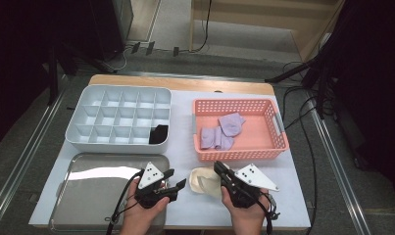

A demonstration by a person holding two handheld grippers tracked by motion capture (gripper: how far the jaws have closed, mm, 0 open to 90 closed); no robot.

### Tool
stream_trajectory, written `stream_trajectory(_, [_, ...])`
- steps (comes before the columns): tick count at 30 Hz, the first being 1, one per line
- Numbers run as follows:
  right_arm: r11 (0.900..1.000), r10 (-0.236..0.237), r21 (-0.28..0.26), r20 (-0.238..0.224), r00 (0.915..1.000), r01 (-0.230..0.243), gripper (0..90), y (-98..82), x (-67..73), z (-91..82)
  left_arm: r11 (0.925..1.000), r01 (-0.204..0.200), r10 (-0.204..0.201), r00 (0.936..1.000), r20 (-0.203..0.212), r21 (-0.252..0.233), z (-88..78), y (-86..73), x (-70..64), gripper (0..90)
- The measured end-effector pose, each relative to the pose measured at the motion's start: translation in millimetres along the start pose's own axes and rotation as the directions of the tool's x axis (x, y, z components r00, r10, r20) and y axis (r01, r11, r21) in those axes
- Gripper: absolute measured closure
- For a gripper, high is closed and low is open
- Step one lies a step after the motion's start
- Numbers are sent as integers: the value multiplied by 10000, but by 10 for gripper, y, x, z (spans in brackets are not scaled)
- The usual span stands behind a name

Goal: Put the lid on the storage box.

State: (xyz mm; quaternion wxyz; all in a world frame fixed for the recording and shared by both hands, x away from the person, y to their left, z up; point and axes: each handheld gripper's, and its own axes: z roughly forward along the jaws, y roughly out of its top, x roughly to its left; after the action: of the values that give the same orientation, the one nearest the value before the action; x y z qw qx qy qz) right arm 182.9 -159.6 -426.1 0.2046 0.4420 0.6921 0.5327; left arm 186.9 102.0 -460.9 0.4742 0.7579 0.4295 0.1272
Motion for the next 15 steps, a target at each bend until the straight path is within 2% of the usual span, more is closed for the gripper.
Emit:
stream_trajectory(2, [9991,223,364,103,9997,-227,880,-171,-90,16,10000,11,-11,10000,34,-15,4,-3,-8,445])
stream_trajectory(5, [9961,560,670,238,9981,-575,877,-379,-208,-56,10000,-27,27,10000,47,9,6,-3,-15,445])
stream_trajectory(9, [9899,909,1036,564,9943,-964,850,-497,-347,-182,9999,-103,103,9999,53,103,19,-8,-32,445])
stream_trajectory(11, [9856,1088,1218,754,9912,-1175,795,-527,-414,-223,9999,-89,88,9999,70,73,25,-11,-42,445])
stream_trajectory(12, [9826,1325,1200,823,9878,-1418,758,-542,-445,-243,9999,-87,87,9999,67,72,26,-12,-44,445])
stream_trajectory(14, [9817,1542,967,994,9830,-1638,650,-547,-487,-280,9999,-94,94,9999,62,76,28,-14,-43,445])
stream_trajectory(15, [9833,1533,831,1019,9829,-1619,634,-536,-496,-293,9999,-81,81,9999,60,71,28,-15,-41,445])
